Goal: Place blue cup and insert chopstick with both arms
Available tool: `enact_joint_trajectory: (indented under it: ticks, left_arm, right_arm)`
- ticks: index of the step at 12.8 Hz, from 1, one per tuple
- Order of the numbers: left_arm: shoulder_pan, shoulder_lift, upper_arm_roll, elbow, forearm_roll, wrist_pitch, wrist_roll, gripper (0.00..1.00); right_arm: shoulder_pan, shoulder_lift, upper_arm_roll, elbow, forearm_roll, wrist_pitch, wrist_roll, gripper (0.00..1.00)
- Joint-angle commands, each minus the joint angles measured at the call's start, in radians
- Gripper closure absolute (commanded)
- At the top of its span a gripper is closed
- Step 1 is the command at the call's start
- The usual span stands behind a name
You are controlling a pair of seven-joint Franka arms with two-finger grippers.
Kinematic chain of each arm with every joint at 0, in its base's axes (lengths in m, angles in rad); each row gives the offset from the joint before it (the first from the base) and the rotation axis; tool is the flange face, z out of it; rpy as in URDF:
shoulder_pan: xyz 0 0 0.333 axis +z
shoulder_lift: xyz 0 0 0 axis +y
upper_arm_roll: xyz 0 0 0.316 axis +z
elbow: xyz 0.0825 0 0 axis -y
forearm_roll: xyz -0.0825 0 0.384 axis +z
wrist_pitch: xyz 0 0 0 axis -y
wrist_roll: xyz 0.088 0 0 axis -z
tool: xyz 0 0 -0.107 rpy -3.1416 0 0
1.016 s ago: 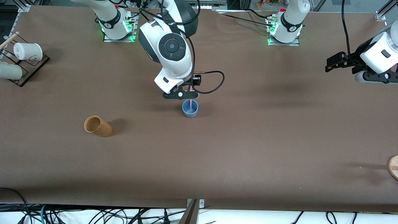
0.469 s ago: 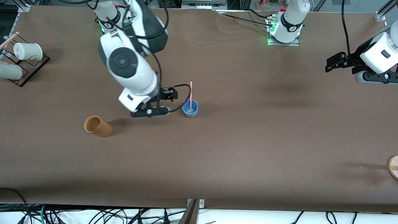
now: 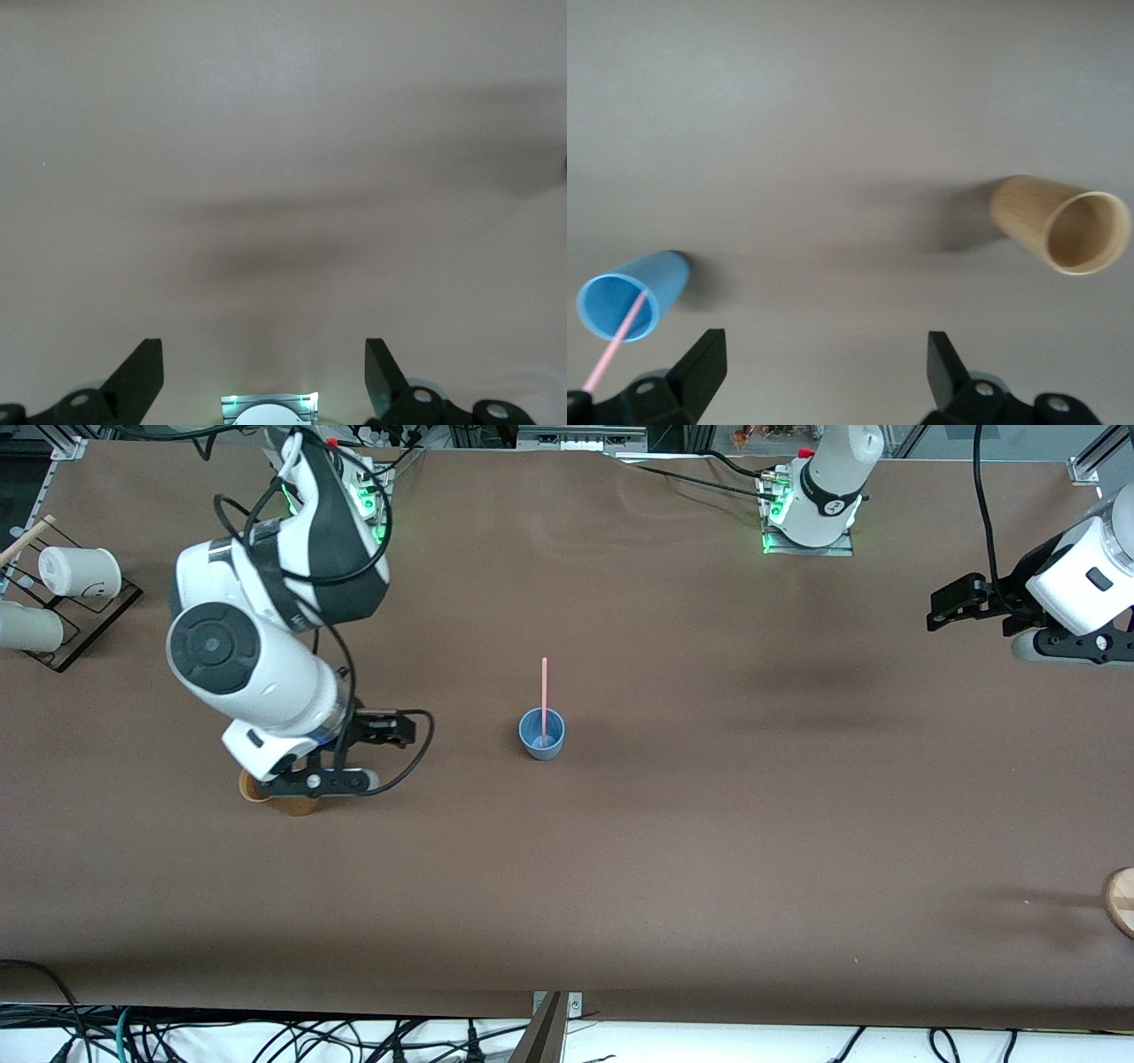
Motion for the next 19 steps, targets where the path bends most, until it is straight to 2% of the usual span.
enact_joint_trajectory:
  ticks: [1,3,4,6,8,9,12,15,17,19]
  left_arm:
    - [0.004,0.009,0.000,0.022,0.006,-0.001,0.019,0.00]
    - [0.004,0.009,0.000,0.022,0.007,-0.001,0.019,0.00]
    - [0.004,0.009,0.000,0.022,0.007,-0.001,0.019,0.00]
    - [0.004,0.009,0.000,0.022,0.007,-0.001,0.019,0.00]
    - [0.004,0.009,0.000,0.022,0.009,-0.001,0.019,0.00]
    - [0.004,0.009,0.000,0.022,0.009,-0.001,0.019,0.00]
    - [0.004,0.009,0.000,0.022,0.009,-0.001,0.019,0.00]
    - [0.004,0.009,0.000,0.022,0.009,-0.001,0.019,0.00]
    - [0.004,0.009,0.000,0.022,0.009,-0.001,0.019,0.00]
    - [0.004,0.009,0.000,0.022,0.009,-0.001,0.019,0.00]
  right_arm:
    - [-0.046,-0.056,-0.007,-0.073,-0.003,-0.003,-0.021,0.00]
    - [-0.117,-0.133,0.004,-0.177,-0.012,0.023,-0.022,0.00]
    - [-0.154,-0.192,0.036,-0.255,-0.032,0.064,-0.033,0.00]
    - [-0.244,-0.356,0.128,-0.484,-0.099,0.214,-0.050,0.00]
    - [-0.342,-0.453,0.211,-0.613,-0.138,0.264,-0.051,0.00]
    - [-0.397,-0.480,0.240,-0.630,-0.138,0.255,-0.059,0.00]
    - [-0.491,-0.546,0.246,-0.647,-0.136,0.183,-0.188,0.00]
    - [-0.522,-0.578,0.237,-0.602,-0.141,0.104,-0.188,0.00]
    - [-0.522,-0.587,0.239,-0.544,-0.186,0.020,-0.192,0.00]
    - [-0.525,-0.589,0.233,-0.497,-0.178,-0.034,-0.196,0.00]
